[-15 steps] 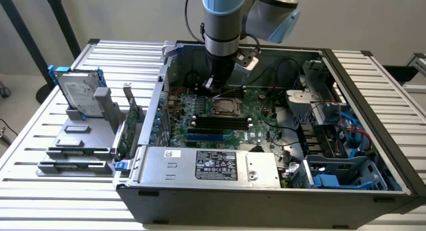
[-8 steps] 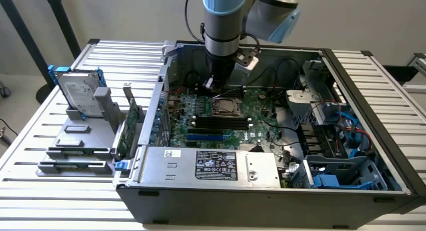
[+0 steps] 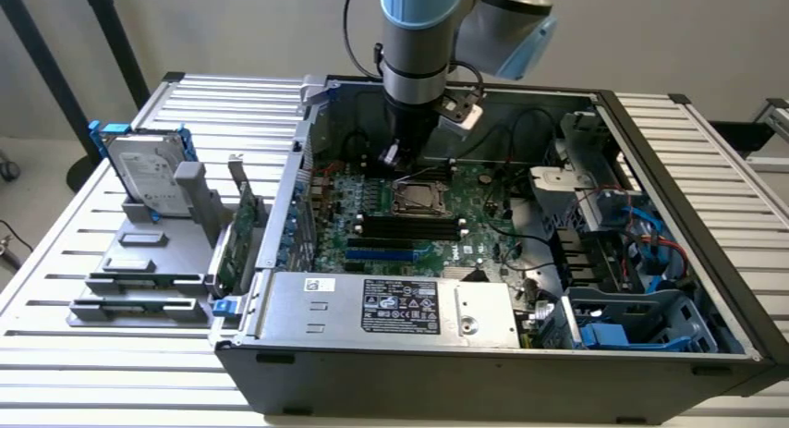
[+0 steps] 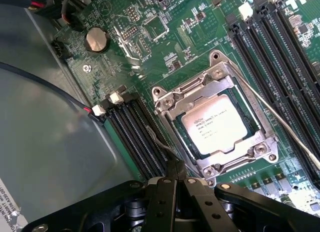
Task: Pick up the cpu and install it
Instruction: 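Close the cpu cover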
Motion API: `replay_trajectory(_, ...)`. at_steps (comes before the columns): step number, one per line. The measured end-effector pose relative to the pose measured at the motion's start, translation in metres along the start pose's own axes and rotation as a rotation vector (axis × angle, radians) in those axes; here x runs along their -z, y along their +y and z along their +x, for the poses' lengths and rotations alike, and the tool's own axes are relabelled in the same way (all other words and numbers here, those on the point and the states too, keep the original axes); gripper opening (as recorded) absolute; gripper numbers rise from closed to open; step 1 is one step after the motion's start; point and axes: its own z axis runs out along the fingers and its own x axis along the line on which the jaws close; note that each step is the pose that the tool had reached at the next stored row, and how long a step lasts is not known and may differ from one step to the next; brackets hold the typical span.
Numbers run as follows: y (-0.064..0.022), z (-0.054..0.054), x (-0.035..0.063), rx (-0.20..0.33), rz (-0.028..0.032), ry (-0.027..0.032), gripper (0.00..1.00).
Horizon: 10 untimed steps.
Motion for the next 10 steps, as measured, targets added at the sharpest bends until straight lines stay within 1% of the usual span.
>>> replay_trajectory(10,0.0051,0.0019,-0.0032,-0.002,-0.0005,0.0,0.11)
